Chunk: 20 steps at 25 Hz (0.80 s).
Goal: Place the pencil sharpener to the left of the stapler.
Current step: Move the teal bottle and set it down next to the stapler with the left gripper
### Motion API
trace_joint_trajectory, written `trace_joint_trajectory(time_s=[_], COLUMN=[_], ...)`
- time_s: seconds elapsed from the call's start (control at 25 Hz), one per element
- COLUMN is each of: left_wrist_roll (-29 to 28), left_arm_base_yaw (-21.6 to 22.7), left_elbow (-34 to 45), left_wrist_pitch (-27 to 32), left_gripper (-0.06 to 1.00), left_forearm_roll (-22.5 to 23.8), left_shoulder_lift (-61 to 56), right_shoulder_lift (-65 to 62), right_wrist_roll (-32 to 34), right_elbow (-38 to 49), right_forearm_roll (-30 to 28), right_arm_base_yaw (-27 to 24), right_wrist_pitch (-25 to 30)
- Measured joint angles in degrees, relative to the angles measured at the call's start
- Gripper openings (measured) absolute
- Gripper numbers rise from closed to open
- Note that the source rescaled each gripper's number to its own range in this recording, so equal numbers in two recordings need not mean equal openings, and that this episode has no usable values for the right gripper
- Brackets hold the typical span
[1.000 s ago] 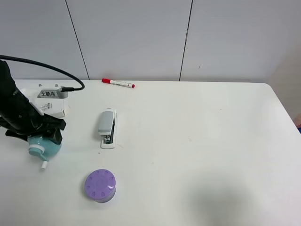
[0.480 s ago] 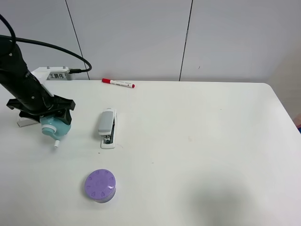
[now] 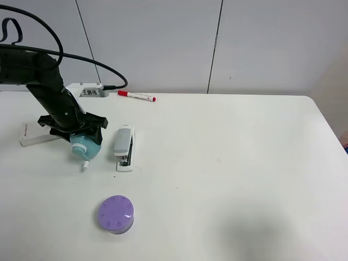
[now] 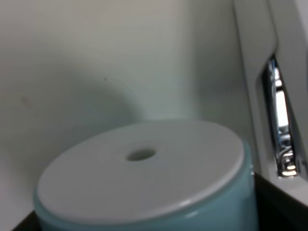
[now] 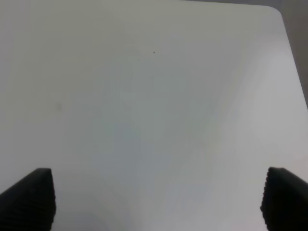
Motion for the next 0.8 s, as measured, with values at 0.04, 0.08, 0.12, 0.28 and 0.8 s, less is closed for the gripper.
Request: trace_joint_trajectory(time_s=[0.04,0.08,0.12,0.28,0.8], left_wrist_roll=[0.01,0.01,0.01,0.01,0.01], left_arm_base_yaw=[0.0,0.0,0.0,0.0,0.0], left_elbow=[-0.12,-0.14,-0.14,-0.14,-0.47], left_wrist_pitch=[-0.26,-0.72,-1.28,-3.83,-4.8], left_gripper=[0.03,0.03,0.03,0.03,0.03], left_forearm_roll=[0.0,0.0,0.0,-0.06,0.01], left_shoulder_lift=[0.63,1.14,1.45,3.06,5.35], right_shoulder_lift=[0.0,0.0,0.0,0.0,0.0], right_wrist_roll=[0.0,0.0,0.0,0.0,0.0], right_elbow=[0.0,0.0,0.0,0.0,0.0], right_forearm_roll=[0.0,0.0,0.0,0.0,0.0], right_arm_base_yaw=[0.0,0.0,0.0,0.0,0.0], right_wrist_pitch=[0.0,0.0,0.0,0.0,0.0])
